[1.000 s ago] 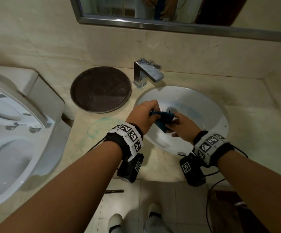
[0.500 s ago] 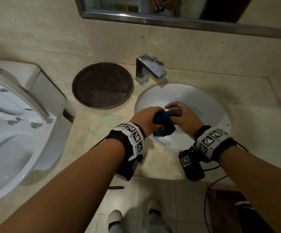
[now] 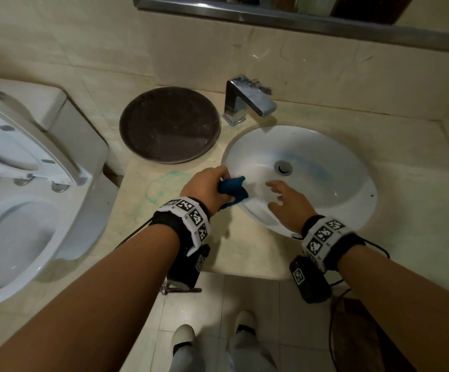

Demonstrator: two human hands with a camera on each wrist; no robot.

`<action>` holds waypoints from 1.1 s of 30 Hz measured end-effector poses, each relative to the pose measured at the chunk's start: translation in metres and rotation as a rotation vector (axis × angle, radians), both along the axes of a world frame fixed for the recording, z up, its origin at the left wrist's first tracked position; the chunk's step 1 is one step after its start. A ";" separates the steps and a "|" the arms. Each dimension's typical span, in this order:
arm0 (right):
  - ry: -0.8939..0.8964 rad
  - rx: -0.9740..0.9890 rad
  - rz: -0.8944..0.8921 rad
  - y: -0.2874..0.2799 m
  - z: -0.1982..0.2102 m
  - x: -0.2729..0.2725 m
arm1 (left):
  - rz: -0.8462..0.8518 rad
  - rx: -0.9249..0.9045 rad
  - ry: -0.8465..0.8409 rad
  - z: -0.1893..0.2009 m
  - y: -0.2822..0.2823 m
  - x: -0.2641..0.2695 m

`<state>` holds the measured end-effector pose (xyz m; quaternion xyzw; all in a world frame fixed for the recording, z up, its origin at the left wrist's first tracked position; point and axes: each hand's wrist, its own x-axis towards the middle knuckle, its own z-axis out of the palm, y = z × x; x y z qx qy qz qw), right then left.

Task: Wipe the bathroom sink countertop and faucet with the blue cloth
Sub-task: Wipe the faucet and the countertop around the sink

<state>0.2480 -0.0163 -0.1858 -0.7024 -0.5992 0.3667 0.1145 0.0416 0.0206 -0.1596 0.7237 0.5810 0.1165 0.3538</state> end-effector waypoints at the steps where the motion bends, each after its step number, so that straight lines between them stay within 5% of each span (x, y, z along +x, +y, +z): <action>1: -0.055 0.004 0.054 -0.004 -0.005 -0.007 | 0.014 0.040 0.020 -0.001 -0.002 -0.011; 13: -0.493 -0.110 0.254 -0.045 -0.055 -0.091 | 0.220 0.144 0.229 -0.024 -0.024 -0.121; 19: -0.486 -0.203 0.202 -0.063 -0.074 -0.096 | 0.049 -0.015 0.228 -0.063 -0.050 -0.122; 33: -0.508 -0.095 0.177 -0.073 -0.080 -0.099 | -0.091 0.038 0.388 -0.092 -0.076 -0.122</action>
